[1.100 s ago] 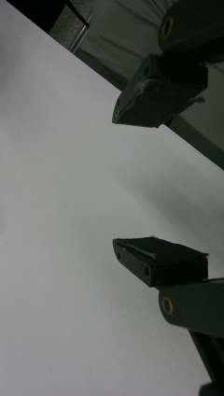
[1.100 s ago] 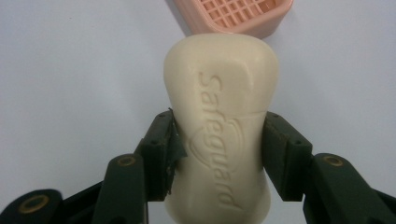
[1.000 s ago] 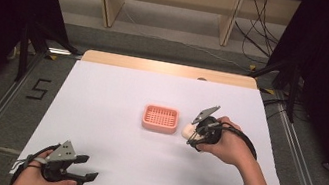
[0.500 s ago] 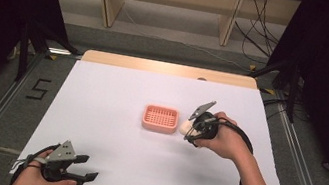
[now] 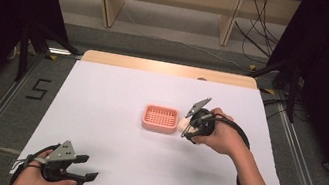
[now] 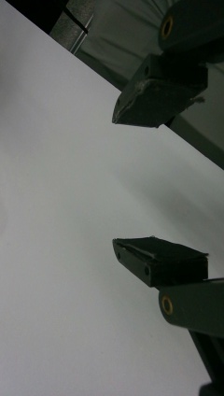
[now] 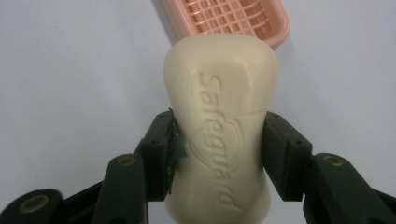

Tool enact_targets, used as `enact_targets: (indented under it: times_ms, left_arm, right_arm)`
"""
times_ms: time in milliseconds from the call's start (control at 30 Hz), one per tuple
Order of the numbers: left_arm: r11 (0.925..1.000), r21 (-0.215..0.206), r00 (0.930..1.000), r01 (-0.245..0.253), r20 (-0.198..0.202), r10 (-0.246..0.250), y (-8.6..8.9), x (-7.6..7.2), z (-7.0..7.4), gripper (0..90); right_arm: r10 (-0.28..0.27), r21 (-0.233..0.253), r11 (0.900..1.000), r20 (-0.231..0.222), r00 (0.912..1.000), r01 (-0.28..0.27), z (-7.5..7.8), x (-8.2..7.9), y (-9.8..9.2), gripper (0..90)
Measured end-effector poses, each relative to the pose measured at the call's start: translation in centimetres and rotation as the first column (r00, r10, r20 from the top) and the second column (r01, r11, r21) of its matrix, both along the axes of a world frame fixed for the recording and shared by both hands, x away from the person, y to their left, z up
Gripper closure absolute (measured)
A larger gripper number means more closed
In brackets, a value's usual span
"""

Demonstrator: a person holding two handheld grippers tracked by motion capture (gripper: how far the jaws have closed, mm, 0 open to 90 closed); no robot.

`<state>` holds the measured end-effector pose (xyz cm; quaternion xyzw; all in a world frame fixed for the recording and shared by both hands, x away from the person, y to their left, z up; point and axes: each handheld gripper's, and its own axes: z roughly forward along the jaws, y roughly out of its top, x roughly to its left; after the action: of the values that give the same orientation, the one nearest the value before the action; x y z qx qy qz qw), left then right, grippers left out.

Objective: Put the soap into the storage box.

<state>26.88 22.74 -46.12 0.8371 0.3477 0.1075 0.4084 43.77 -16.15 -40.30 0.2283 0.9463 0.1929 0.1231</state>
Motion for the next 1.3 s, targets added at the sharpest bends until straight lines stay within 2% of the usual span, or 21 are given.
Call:
enact_targets:
  times_ms: [33,267,367,433,500,667,800,833,900,1000,1033,1200,1300]
  left_arm:
    - [1.0000,0.000,1.0000,0.000,0.000,0.000,0.0,0.0,0.0,33.0]
    - [1.0000,-0.005,1.0000,0.000,-0.005,0.000,0.0,-0.1,0.0,33.0]
    - [1.0000,-0.005,1.0000,0.000,-0.005,0.000,0.0,-0.1,0.0,33.0]
    - [1.0000,-0.004,1.0000,0.002,-0.004,-0.002,0.0,-0.1,0.0,33.0]
    - [1.0000,-0.004,1.0000,0.002,-0.005,-0.002,0.0,-0.1,0.0,33.0]
    - [1.0000,0.003,1.0000,0.004,0.006,-0.004,0.0,0.0,0.0,33.0]
    - [1.0000,-0.003,1.0000,0.003,-0.002,-0.003,0.0,-0.1,0.0,33.0]
    - [1.0000,0.002,1.0000,0.004,0.005,-0.004,0.0,0.0,0.0,33.0]
    - [1.0000,-0.003,1.0000,0.003,-0.002,-0.003,0.0,-0.1,0.0,33.0]
    - [1.0000,-0.002,1.0000,0.004,-0.002,-0.004,0.0,0.0,0.0,33.0]
    - [0.9998,-0.014,0.9998,-0.012,-0.017,0.011,-0.1,-0.2,0.0,33.0]
    - [0.9998,-0.014,0.9998,-0.011,-0.016,0.011,-0.1,-0.2,0.0,33.0]
    - [0.9999,-0.012,0.9998,-0.010,-0.016,0.010,-0.1,-0.1,0.0,33.0]
  right_arm:
    - [0.026,0.002,1.000,0.010,0.9996,-0.026,0.0,0.2,0.0,50.5]
    - [0.040,-0.031,0.999,0.004,0.9992,-0.040,0.1,0.6,0.4,50.5]
    - [0.076,-0.045,0.996,0.017,0.9969,-0.076,0.1,0.8,0.5,50.5]
    - [0.073,-0.050,0.996,0.017,0.9972,-0.072,0.2,0.8,0.6,50.5]
    - [0.098,-0.056,0.994,0.019,0.9950,-0.097,0.1,1.1,0.7,50.5]
    - [0.101,-0.073,0.992,0.011,0.9948,-0.100,0.3,1.2,1.0,50.5]
    - [0.112,-0.086,0.990,0.011,0.9936,-0.111,0.4,1.4,1.1,50.5]
    - [0.147,-0.088,0.986,0.020,0.9890,-0.144,0.4,1.7,1.1,50.5]
    - [0.128,-0.091,0.988,0.006,0.9917,-0.127,0.3,1.6,1.2,50.5]
    - [0.137,-0.103,0.985,-0.003,0.9906,-0.137,0.3,1.7,1.4,50.5]
    - [0.146,-0.104,0.984,-0.010,0.9892,-0.147,0.3,1.8,1.4,50.5]
    - [0.158,-0.115,0.981,0.009,0.9875,-0.156,0.3,1.9,1.6,50.5]
    - [0.137,-0.122,0.983,-0.019,0.9904,-0.138,0.2,1.8,1.7,50.4]
